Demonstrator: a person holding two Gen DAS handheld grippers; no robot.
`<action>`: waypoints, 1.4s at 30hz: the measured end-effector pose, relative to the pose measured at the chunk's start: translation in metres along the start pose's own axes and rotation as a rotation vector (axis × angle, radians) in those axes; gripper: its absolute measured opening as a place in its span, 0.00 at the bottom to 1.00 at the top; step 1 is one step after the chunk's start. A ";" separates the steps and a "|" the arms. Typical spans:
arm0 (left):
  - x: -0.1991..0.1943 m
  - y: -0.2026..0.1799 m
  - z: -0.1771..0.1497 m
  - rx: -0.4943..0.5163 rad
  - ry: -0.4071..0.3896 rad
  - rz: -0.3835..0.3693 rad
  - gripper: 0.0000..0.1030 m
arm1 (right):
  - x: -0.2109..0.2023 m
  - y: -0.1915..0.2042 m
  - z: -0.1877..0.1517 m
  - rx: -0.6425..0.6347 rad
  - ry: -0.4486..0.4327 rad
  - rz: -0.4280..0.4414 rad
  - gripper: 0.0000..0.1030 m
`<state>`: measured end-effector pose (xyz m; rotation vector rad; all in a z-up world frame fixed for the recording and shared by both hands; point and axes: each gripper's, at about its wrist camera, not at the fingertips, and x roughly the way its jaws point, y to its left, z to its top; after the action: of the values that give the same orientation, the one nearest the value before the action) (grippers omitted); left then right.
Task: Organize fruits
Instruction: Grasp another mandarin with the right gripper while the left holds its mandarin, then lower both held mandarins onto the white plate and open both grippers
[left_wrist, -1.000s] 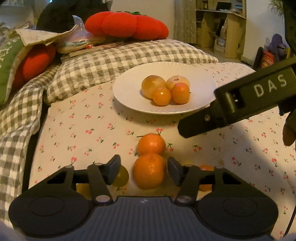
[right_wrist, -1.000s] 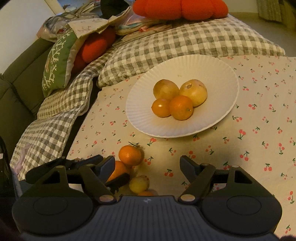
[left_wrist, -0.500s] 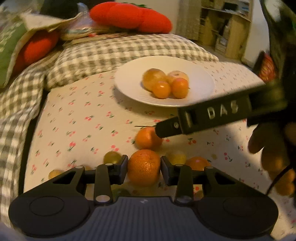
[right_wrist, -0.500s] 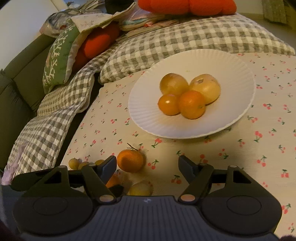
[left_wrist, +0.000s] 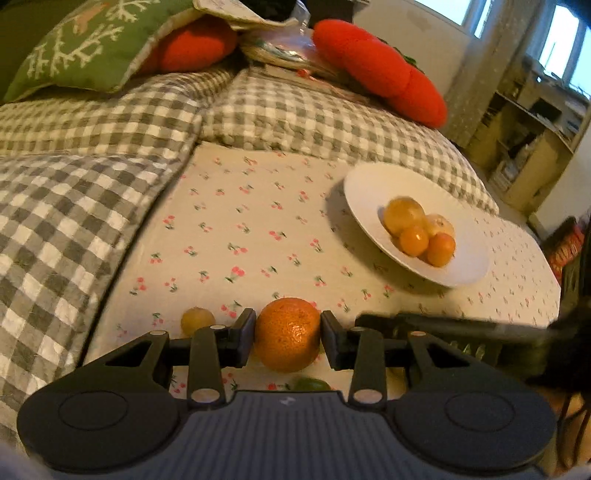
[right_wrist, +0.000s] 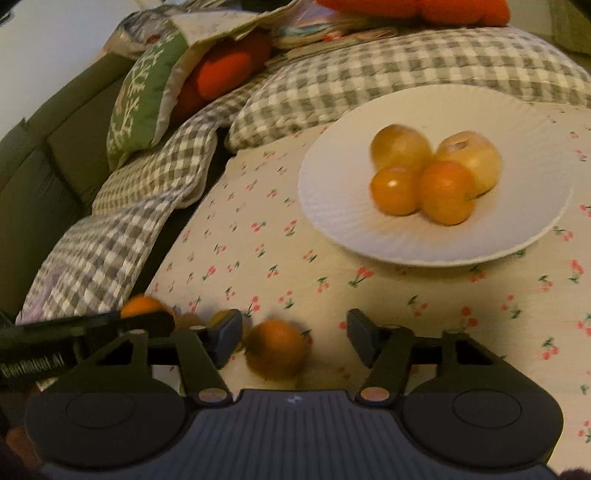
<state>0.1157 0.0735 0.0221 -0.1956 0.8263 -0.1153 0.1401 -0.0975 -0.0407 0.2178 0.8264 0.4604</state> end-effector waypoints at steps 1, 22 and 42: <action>-0.001 0.001 0.001 -0.005 -0.010 0.012 0.31 | 0.001 0.003 -0.001 -0.023 0.001 0.001 0.47; -0.007 0.013 0.004 -0.093 -0.062 0.035 0.31 | -0.022 0.005 0.011 -0.050 -0.032 -0.014 0.33; 0.018 -0.032 0.041 -0.163 -0.055 -0.124 0.31 | -0.089 -0.097 0.068 0.277 -0.258 -0.027 0.33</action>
<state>0.1572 0.0442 0.0428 -0.4019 0.7687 -0.1585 0.1687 -0.2259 0.0276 0.5112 0.6366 0.2829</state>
